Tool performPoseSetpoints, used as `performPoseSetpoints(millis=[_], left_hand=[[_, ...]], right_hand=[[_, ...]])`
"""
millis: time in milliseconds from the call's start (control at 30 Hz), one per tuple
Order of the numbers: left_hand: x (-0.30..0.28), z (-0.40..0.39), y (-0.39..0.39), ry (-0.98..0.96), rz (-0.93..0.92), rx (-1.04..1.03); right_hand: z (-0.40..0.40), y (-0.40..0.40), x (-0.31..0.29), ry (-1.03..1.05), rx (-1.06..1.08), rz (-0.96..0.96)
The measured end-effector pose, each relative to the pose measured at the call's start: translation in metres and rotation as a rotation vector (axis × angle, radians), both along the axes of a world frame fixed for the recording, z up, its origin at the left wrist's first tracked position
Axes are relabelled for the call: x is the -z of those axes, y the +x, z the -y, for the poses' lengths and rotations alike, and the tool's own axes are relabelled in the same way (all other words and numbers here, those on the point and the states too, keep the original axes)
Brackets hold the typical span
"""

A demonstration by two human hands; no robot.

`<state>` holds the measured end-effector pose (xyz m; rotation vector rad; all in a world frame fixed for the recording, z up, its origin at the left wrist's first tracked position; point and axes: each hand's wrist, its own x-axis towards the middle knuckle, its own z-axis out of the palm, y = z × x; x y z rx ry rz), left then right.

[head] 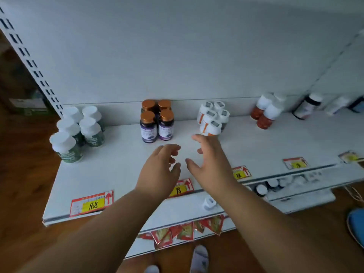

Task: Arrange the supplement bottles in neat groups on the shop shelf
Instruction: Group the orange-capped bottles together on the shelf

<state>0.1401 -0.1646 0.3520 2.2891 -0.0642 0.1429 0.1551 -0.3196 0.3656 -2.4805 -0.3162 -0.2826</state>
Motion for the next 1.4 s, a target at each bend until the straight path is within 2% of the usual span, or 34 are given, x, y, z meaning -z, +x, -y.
performPoseSetpoints(millis=[200,333,467,567,767,967,1167,1400], left_hand=[[0.001,0.033,-0.06,0.029,0.09,0.17],[0.014,0.067,-0.094,0.024,0.072,0.177],[0.052,0.106,-0.125,0.047,-0.086,0.126],[0.104,0.127,-0.131,0.07,-0.186,0.123],[0.238,0.141,-0.102,0.12,-0.357,0.093],[0.347,0.143,-0.038,0.058,-0.401,-0.082],[0.405,0.159,0.024,-0.066,-0.369,-0.208],[0.42,0.177,0.081,-0.017,-0.315,-0.183]], right_hand=[[0.044,-0.072,-0.001,0.047,0.058,-0.017],[0.079,-0.103,0.014,0.104,0.066,-0.042],[0.121,-0.128,0.055,0.124,0.077,-0.097],[0.138,-0.138,0.115,0.14,0.091,-0.245],[0.131,-0.126,0.261,0.253,0.226,-0.448],[0.122,-0.079,0.365,0.273,0.334,-0.422],[0.11,-0.041,0.418,0.344,0.418,-0.378],[0.107,-0.031,0.423,0.381,0.444,-0.313]])
